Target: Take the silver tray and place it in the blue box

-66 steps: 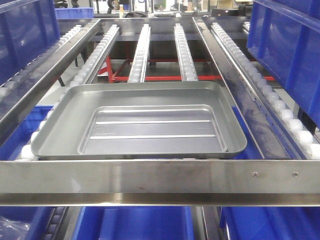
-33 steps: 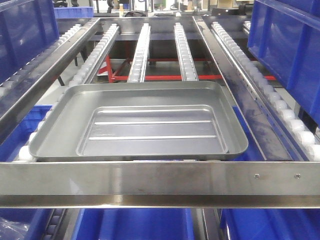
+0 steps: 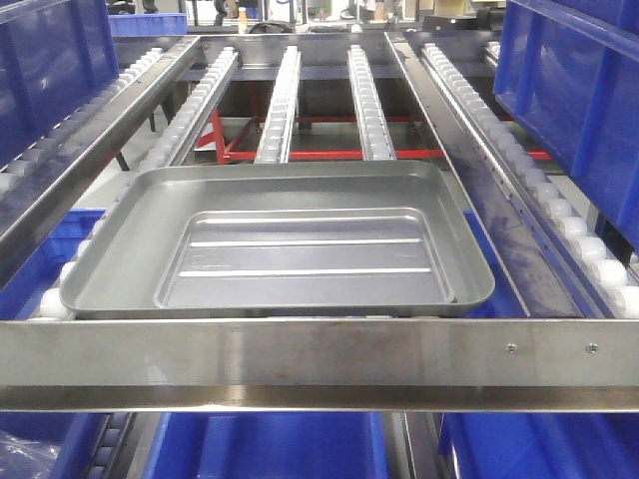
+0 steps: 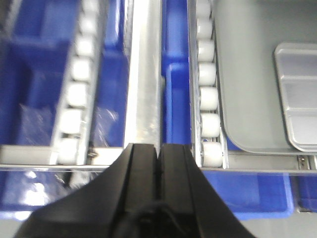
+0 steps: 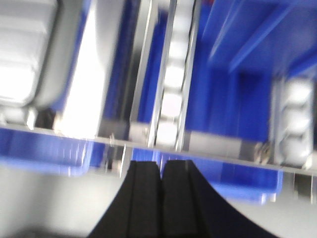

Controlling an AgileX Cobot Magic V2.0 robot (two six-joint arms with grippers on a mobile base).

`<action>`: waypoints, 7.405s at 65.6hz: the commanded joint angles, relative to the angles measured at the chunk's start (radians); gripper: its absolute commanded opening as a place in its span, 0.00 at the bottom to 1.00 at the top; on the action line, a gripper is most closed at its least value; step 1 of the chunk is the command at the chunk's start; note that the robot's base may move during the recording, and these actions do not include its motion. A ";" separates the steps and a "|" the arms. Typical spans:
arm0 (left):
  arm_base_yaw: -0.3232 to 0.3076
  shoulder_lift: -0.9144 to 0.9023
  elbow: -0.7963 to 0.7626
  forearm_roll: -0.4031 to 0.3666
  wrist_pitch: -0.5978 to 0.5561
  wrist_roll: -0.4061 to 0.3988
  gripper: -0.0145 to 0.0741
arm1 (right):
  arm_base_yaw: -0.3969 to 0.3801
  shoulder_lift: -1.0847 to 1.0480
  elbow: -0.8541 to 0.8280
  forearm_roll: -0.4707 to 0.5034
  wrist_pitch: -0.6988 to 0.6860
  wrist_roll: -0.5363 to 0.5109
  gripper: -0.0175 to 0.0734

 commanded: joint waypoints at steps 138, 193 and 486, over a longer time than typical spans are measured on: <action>-0.502 0.885 -0.791 0.306 0.318 -0.604 0.39 | 0.392 0.769 -0.708 -0.257 0.095 0.671 0.60; -0.441 0.905 -0.791 0.245 0.288 -0.601 0.40 | 0.369 0.811 -0.708 -0.242 0.096 0.672 0.61; -0.863 0.377 -0.392 0.334 0.495 -0.985 0.05 | 0.751 0.218 -0.284 -0.357 0.283 1.025 0.26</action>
